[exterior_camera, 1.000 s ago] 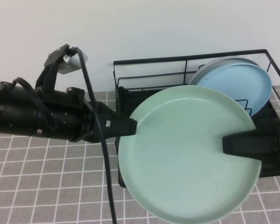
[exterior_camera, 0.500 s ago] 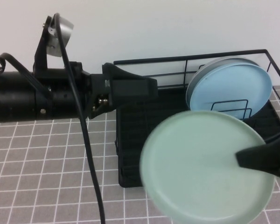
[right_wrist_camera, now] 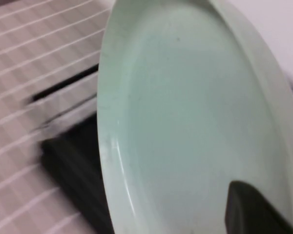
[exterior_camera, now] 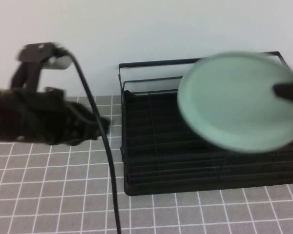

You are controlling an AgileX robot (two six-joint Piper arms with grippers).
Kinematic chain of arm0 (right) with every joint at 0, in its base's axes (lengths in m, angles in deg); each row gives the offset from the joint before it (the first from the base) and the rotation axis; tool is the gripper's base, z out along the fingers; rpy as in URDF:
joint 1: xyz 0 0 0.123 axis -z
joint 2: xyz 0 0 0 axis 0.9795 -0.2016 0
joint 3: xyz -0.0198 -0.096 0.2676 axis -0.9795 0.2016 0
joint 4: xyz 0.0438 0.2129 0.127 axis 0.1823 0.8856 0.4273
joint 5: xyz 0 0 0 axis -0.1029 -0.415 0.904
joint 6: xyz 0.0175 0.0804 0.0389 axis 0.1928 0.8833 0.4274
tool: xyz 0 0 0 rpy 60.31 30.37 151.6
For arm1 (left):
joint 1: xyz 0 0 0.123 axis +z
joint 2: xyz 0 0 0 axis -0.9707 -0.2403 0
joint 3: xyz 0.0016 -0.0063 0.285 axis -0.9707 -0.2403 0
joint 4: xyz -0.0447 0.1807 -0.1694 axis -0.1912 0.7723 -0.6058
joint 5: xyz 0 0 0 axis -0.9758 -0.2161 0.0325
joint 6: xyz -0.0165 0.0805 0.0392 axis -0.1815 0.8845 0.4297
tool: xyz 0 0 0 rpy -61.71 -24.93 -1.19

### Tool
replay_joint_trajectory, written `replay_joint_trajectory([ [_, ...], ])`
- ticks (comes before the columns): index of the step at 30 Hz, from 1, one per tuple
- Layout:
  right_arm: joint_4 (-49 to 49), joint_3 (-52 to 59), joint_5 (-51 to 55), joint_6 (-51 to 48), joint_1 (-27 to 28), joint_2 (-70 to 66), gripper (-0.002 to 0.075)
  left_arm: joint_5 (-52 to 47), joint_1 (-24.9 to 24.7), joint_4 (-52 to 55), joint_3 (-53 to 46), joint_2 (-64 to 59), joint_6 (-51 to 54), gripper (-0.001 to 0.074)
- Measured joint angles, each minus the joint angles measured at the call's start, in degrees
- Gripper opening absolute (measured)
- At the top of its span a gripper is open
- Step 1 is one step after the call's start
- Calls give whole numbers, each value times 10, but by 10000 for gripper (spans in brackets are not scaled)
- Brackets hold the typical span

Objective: Place plate on rack
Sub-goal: Place the plate on the rack

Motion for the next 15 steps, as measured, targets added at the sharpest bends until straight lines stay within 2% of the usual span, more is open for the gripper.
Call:
replay_joint_trajectory([
  [2, -28, -15, -34, 0, 0, 0, 97, 6, 0, 93, -1, 21, -67, 0],
  [4, -62, -23, -67, -4, 0, 0, 97, 5, 0, 133, -1, 46, -83, 0],
  [8, -102, -26, -132, -99, 0, -14, 97, 29, 0, 124, -14, 98, -85, 0],
  [12, -103, -35, -115, -260, 0, -45, 97, 75, 0, 122, -54, 139, -85, 0],
  [15, -103, -49, -112, -307, 0, -70, 97, 97, 0, 126, -88, 157, -85, 0],
])
